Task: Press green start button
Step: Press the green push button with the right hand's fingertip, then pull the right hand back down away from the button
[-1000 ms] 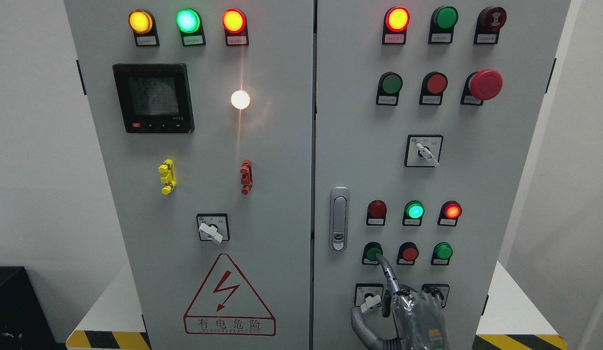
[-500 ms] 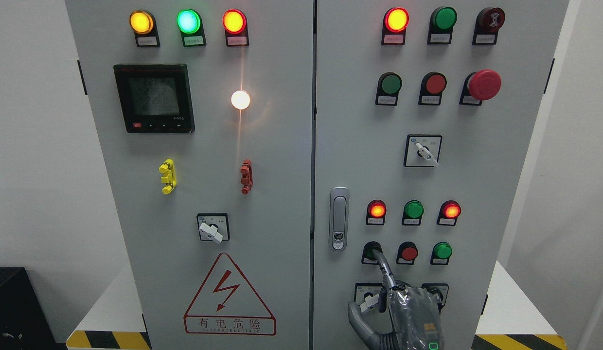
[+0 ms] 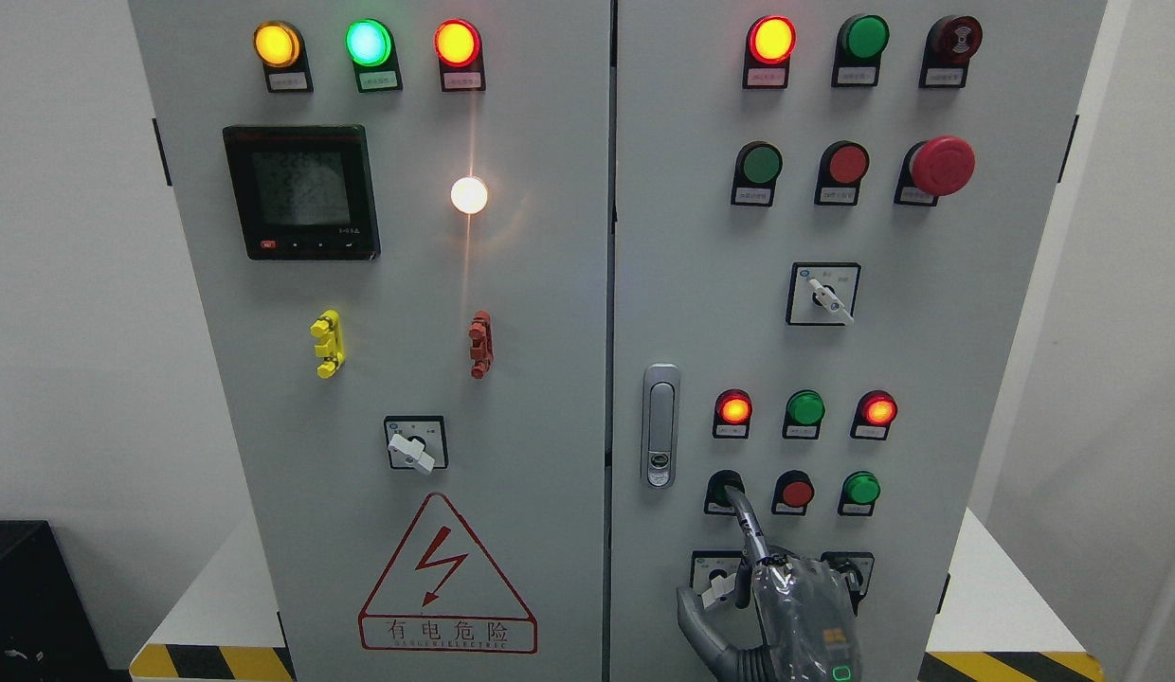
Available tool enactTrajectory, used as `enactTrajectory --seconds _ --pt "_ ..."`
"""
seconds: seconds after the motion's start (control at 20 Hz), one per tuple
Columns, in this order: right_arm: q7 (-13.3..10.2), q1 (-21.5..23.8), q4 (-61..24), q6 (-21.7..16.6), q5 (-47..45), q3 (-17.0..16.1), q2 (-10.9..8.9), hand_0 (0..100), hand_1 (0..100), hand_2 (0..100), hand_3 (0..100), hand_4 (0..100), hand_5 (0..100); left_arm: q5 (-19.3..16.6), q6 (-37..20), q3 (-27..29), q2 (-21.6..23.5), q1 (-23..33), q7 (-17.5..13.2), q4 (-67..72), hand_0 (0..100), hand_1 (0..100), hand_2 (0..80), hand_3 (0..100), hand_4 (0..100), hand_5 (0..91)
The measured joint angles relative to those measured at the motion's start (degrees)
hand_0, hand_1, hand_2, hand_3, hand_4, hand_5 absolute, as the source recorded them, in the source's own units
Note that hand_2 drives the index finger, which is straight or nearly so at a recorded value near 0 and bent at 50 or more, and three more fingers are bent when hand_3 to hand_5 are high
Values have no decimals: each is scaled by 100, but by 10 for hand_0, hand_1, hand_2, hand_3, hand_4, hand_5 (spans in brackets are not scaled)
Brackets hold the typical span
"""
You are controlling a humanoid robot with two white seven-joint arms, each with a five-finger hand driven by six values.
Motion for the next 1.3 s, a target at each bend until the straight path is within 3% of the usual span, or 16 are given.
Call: enactTrajectory --seconds 0.8,1.0,1.3 --pt "45 243 -301 -137 -230 11 16 533 357 0 851 818 991 0 0 0 0 0 0 0 120 556 0 0 0 0" --pt "33 402 -449 -252 -524 14 18 562 326 0 795 765 867 0 0 0 0 0 0 0 120 556 0 0 0 0" --pt "18 708 -755 -267 -1135 66 21 462 266 0 642 630 603 0 0 0 0 0 0 0 120 556 0 0 0 0"
